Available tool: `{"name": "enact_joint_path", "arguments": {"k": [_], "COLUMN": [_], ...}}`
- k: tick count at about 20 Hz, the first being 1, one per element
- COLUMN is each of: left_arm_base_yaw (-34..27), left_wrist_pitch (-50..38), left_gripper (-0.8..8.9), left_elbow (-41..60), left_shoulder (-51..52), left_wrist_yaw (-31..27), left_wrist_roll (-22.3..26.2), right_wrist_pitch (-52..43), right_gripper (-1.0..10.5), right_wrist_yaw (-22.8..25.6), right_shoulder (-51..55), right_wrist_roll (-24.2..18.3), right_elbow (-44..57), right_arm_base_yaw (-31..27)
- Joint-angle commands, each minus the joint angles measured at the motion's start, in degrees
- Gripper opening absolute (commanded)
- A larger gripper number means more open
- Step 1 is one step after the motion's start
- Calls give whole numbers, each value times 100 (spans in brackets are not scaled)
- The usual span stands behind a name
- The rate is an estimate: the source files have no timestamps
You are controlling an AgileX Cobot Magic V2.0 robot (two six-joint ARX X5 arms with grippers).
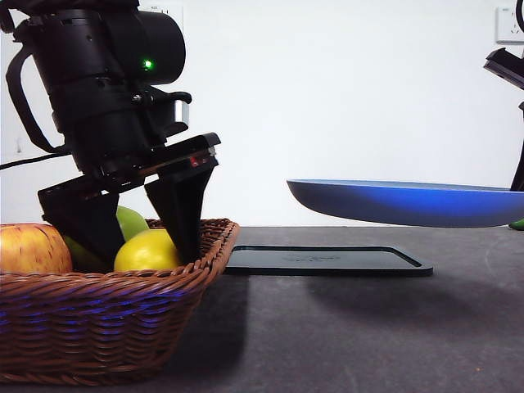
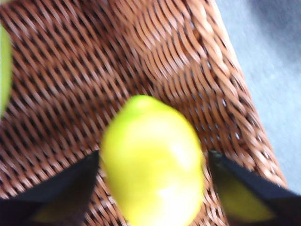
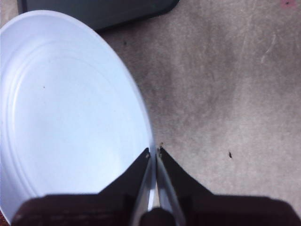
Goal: Take the lemon from the basket,put the lemon in the plate,hand out the plate
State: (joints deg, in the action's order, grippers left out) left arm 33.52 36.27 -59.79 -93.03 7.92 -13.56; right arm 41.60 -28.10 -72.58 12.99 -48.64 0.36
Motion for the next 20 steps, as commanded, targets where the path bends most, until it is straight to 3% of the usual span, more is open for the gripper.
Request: {"name": "enact_joint_path", "arguments": {"k": [1,5,10,13,17,20], "left_arm_base_yaw": [55,50,57,269,1019,1515], "left_wrist_pitch": [-44,-66,-4,-87,-109,-79], "left_gripper": [187,161,161,161,161,162], "left_elbow": [-79,-164,-601,-949,-977,-977], "left_shoulder": [-74,94,1224,1589,1311,992], "left_wrist_yaw": [-39,-35,260,887,828,363], "left_wrist_roll": [26,160,153,129,129,157], "right_wrist_pitch": [-44,-44,-48,-332,-623,-728], "right_gripper": [3,3,3,3,3,3], "right_wrist_yaw": [-55,-55,-24,-22,15,105], "right_shoulder": [-48,-48,-48,-48,-50,-50], "right_wrist_roll": [-46,-44,20,337,634,800], "right_elbow": [-116,-116,-116,-116,-116,-116], "right_arm_base_yaw": [-4,2,260,809,1663,2081]}}
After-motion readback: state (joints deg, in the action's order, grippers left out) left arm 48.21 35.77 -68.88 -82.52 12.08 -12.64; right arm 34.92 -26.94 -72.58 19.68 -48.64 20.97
